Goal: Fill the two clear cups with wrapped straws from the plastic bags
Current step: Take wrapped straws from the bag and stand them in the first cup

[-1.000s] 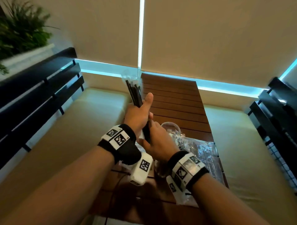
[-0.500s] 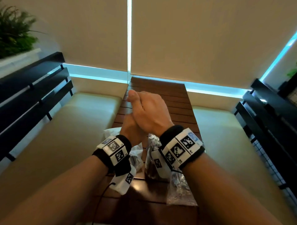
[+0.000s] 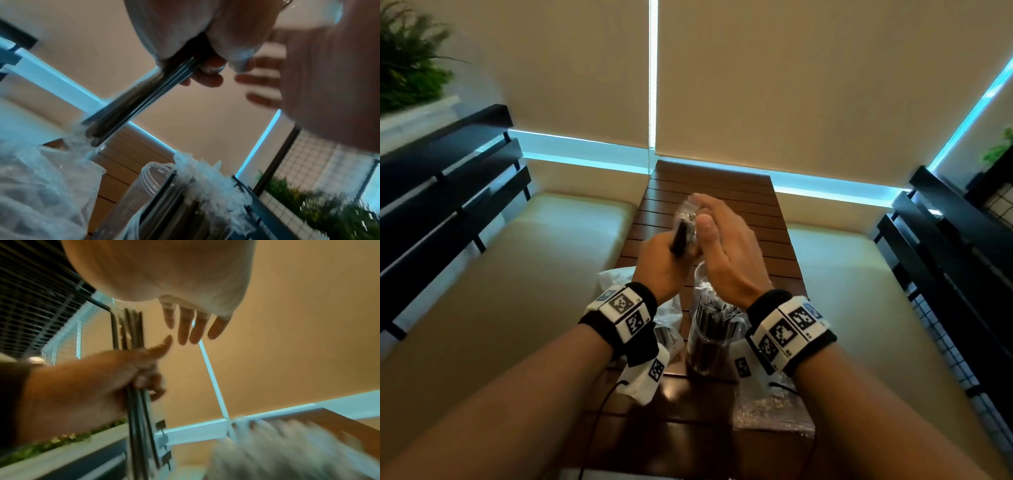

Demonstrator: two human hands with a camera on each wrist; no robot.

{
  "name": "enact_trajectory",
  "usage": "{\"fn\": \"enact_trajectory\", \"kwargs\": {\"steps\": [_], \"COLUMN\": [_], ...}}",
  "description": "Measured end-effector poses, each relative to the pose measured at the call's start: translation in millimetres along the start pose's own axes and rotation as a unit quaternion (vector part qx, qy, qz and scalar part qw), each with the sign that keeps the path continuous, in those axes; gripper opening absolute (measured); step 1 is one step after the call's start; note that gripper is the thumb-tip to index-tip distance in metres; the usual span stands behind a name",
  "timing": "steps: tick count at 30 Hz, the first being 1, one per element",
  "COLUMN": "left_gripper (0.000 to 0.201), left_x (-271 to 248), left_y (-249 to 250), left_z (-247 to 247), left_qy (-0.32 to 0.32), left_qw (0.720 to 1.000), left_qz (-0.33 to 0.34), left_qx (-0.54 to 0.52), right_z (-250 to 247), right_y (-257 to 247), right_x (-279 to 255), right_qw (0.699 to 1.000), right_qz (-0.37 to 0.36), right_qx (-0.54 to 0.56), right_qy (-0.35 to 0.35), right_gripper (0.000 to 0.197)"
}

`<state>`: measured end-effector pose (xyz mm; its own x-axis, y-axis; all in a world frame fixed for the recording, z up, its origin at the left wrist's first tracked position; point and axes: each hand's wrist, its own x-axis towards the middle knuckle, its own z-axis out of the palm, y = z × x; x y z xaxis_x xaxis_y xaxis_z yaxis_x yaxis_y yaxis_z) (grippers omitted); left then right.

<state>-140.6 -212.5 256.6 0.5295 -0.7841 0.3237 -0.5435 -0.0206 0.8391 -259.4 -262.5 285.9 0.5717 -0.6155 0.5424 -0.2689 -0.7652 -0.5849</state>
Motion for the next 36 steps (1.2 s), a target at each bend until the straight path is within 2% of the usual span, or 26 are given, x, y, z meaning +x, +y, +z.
{"fn": "enact_trajectory", "kwargs": {"steps": [2,5,8,10,13,15,19,22,24,36], "left_gripper": [0.039,0.041,0.045,0.042,0.044,0.045,0.046,0.055,0.049,0.04], "left_x": [1,3,4,5,6,7,9,11,13,12], "left_y": [4,4,3,4,3,-1,-4,-3,-4,-46], "left_z": [0,2,10,19,31,38,48,55,59,87], "left_qy": [0.027,0.039,0.035,0.036,0.027,0.026,0.018,0.011,0.008,0.04], "left_qw": [0.998,0.994,0.987,0.984,0.983,0.981,0.979,0.976,0.974,0.953], "left_qz": [-0.031,-0.055,-0.087,-0.09,-0.085,-0.086,-0.072,-0.062,-0.064,-0.167], "left_qx": [-0.047,-0.088,-0.127,-0.15,-0.161,-0.17,-0.19,-0.208,-0.217,-0.248], "right_z": [-1,5,13,21,33,37,39,42,44,50], "right_y": [27,61,84,93,103,107,110,113,115,118], "right_x": [-20,-55,-82,-93,-102,-102,-95,-93,-94,-96], "right_qw": [0.995,0.977,0.961,0.949,0.949,0.954,0.954,0.954,0.955,0.953], "right_qz": [0.062,0.142,0.224,0.267,0.281,0.278,0.282,0.284,0.284,0.292], "right_qx": [-0.078,-0.155,-0.127,-0.076,-0.018,-0.001,0.006,0.011,0.008,-0.008], "right_qy": [0.024,-0.019,-0.1,-0.147,-0.141,-0.112,-0.097,-0.096,-0.085,-0.084], "right_gripper": [0.073,0.097,0.123,0.13,0.127,0.114,0.103,0.099,0.095,0.091]}}
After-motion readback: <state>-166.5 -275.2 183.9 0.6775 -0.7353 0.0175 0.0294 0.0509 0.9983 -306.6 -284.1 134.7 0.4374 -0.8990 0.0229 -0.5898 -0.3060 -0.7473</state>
